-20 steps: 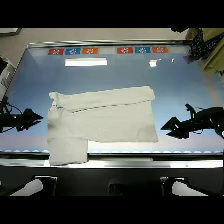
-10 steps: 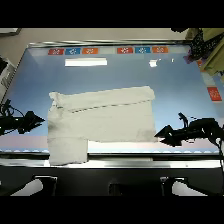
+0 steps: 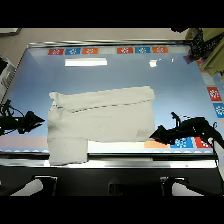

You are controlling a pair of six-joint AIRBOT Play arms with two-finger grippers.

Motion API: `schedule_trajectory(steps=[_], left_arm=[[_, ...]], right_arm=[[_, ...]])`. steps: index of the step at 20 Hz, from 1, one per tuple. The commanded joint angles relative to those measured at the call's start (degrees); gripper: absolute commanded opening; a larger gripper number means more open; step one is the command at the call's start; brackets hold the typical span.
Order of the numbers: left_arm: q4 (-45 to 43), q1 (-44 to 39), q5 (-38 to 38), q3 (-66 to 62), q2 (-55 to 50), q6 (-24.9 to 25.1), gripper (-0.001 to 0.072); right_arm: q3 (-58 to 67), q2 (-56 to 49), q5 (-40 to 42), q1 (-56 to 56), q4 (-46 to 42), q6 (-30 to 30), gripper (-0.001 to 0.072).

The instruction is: Fold the clothes and pants, and hang the long-sleeved shirts on hangers.

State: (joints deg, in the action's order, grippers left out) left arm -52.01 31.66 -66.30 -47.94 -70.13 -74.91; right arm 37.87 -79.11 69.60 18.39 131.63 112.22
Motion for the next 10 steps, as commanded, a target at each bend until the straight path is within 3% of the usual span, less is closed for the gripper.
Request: schedule_trajectory(steps=[1, 2, 4, 10], left_arm=[[-3.1, 0.1, -1.3, 0.2, 0.1, 0.1, 0.0333], [-4.9, 0.1, -1.7, 0.6, 0.1, 0.2, 0.0333], [-6.8, 0.2, -1.6, 2.7, 0.1, 0.5, 0.0333], [-7.0, 0.2, 0.0, 9.2, 0.1, 4.9, 0.0334]], right_arm=[[0.0, 0.1, -1.9, -2.1, 0.0, -2.1, 0.0133], [0.0, 0.2, -1.7, -2.1, 0.0, -2.1, 0.0066], [0.0, 0.9, -1.2, -2.1, 0.0, -2.1, 0.0033], [0.0, 4.5, 0.3, -2.1, -0.1, -2.2, 0.0033]])
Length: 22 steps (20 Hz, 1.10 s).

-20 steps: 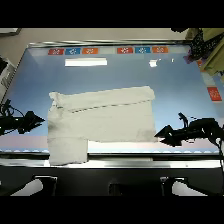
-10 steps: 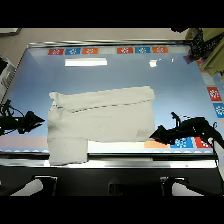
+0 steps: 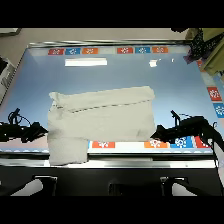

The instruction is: Fold the clothes and pants, and hang the long-sleeved shirts on hangers.

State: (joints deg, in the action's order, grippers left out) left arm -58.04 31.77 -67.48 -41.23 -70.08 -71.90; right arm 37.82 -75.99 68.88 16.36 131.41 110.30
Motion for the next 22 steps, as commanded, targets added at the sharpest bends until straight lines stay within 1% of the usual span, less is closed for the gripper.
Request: schedule_trajectory(steps=[1, 2, 3, 4, 5, 10, 13, 15, 18, 20, 21, 22], left_arm=[[-1.1, 0.1, 2.0, 2.8, 0.0, 2.1, 0.0335], [-1.2, 0.1, 2.6, 2.8, 0.0, 2.4, 0.0336], [-1.2, 0.1, 3.0, 2.8, 0.0, 2.5, 0.0421], [-1.2, 0.3, 3.0, 2.8, 0.0, 3.1, 0.0539], [-1.2, 0.9, 2.8, 2.8, 0.0, 3.2, 0.0544], [-0.4, 3.4, 2.4, 4.0, -0.2, 3.2, 0.0544], [2.5, 3.2, 2.6, 6.3, -0.3, 4.7, 0.0543], [2.5, 3.3, 3.7, 6.9, -0.4, 4.7, 0.0523], [2.6, 3.3, 5.2, 7.0, -0.5, 4.6, 0.0516], [2.6, 3.3, 4.7, 7.0, -1.1, 4.7, 0.0444], [2.6, 3.3, 4.7, 7.0, -1.4, 4.6, 0.0445], [2.6, 3.3, 4.7, 7.0, -1.7, 4.7, 0.0430]], right_arm=[[0.0, 1.5, 1.7, -0.1, 0.2, -0.4, 0.0033], [0.0, 1.5, 2.3, -0.1, 0.2, -0.4, 0.0033], [0.0, 1.5, 2.9, -0.1, 0.2, -0.4, 0.0033], [0.0, 1.5, 3.4, -0.1, 0.2, -0.4, 0.0033], [0.0, 1.5, 3.7, -0.1, 0.2, -0.4, 0.0033], [0.0, 1.6, 3.5, -0.1, 0.2, -0.4, 0.0033], [0.0, 1.6, 3.5, -0.1, 0.2, -0.4, 0.0033], [0.0, 1.6, 3.6, -0.1, 0.2, -0.4, 0.0033], [0.0, 1.6, 3.7, -0.1, 0.2, -0.4, 0.0033], [0.0, 1.6, 3.7, -0.1, 0.2, -0.4, 0.0033], [0.0, 1.6, 3.7, -0.1, 0.2, -0.4, 0.0033], [0.0, 1.6, 3.7, -0.1, 0.2, -0.4, 0.0033]])
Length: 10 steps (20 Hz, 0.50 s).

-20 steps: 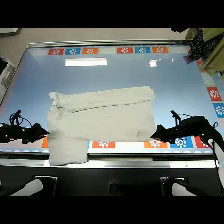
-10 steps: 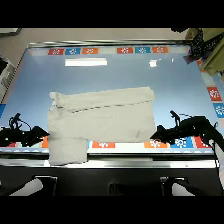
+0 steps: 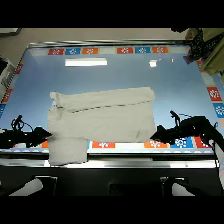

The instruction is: Fold the clothes and pants, and hang the long-sleeved shirts on hangers.

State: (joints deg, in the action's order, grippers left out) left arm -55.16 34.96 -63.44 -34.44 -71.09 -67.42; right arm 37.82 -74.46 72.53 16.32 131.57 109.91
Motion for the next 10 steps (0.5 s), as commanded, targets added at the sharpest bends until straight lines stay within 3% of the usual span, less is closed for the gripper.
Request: schedule_trajectory(steps=[1, 8, 10], left_arm=[[-0.3, 0.1, 0.9, 0.2, -0.8, 0.2, 0.0360], [-0.3, 0.0, 1.1, 1.0, -0.9, 1.0, 0.0346], [-0.3, 0.0, 1.1, 1.1, -0.9, 1.2, 0.0188]], right_arm=[[0.0, 0.0, 0.1, 0.0, 0.1, 0.0, 0.0033], [0.0, 0.0, 0.5, 0.0, 0.7, 0.0, 0.0033], [0.0, 0.1, 0.5, 0.0, 0.9, 0.0, 0.0033]])
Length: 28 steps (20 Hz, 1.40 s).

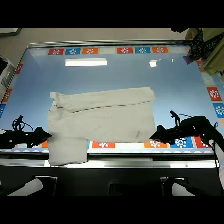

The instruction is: Fold the clothes and pants, and hang the long-sleeved shirts on hangers.

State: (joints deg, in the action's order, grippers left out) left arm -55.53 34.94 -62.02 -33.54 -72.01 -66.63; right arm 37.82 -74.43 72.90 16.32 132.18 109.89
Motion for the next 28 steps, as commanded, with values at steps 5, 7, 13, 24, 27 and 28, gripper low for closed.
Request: schedule_trajectory(steps=[5, 7, 13, 24, 27, 28], left_arm=[[0.4, 0.0, -0.4, 0.0, 0.1, 0.8, 0.0019], [3.5, 0.0, -1.0, -1.0, 0.2, 2.7, 0.0019], [14.2, -5.6, -2.8, -17.1, 0.2, 3.3, 0.0018], [8.3, -13.9, -10.9, -82.8, 6.0, -19.1, 0.0018], [3.3, -13.9, -12.2, -86.2, 13.8, -26.9, 0.0018], [1.9, -13.9, -12.2, -85.2, 17.0, -29.0, 0.0018]], right_arm=[[0.1, 1.7, 0.2, -0.1, 1.3, 1.6, 0.0032], [0.2, 4.0, -1.0, -0.1, 2.2, 2.3, 0.0032], [14.1, 6.7, -6.8, -2.2, 3.9, 3.2, 0.0031], [67.4, 13.2, -2.1, -4.6, 3.2, -4.9, 0.0030], [71.6, 22.1, -3.0, -4.6, 1.0, -10.2, 0.0030], [71.6, 25.2, -3.8, -4.6, 0.0, -11.6, 0.0030]])
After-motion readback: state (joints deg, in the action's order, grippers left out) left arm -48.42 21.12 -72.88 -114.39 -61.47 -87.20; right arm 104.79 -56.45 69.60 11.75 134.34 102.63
